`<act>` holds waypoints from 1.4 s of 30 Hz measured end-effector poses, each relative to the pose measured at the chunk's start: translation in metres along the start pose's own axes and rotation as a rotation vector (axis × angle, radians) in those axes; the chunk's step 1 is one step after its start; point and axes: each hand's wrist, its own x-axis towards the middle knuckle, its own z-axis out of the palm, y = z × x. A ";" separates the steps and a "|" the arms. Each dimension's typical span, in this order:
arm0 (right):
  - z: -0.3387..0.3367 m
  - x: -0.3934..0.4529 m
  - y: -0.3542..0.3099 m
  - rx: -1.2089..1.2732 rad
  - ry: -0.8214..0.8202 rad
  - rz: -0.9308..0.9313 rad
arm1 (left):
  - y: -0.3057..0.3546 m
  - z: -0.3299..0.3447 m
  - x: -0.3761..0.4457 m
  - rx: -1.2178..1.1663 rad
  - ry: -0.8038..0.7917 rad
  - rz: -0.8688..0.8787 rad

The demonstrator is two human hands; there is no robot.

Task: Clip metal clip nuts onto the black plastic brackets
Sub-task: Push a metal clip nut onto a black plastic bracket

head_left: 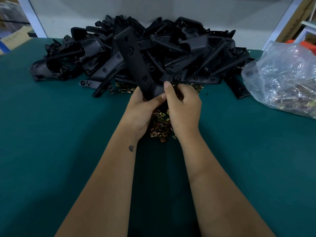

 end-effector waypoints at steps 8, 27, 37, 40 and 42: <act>-0.030 0.041 0.034 -0.392 -0.019 0.133 | 0.000 -0.011 0.015 -0.421 0.185 -0.024; -0.018 0.055 0.054 -0.902 -0.635 -0.062 | 0.001 -0.014 0.017 -0.748 0.227 -0.059; -0.020 0.016 0.036 -0.484 -0.440 -0.098 | 0.000 -0.014 0.008 -0.697 0.242 -0.070; -0.023 0.018 0.035 -0.441 -0.395 -0.089 | -0.001 -0.015 0.003 -0.665 0.259 -0.088; -0.023 0.019 0.034 -0.445 -0.370 -0.101 | -0.002 -0.014 0.003 -0.646 0.270 -0.094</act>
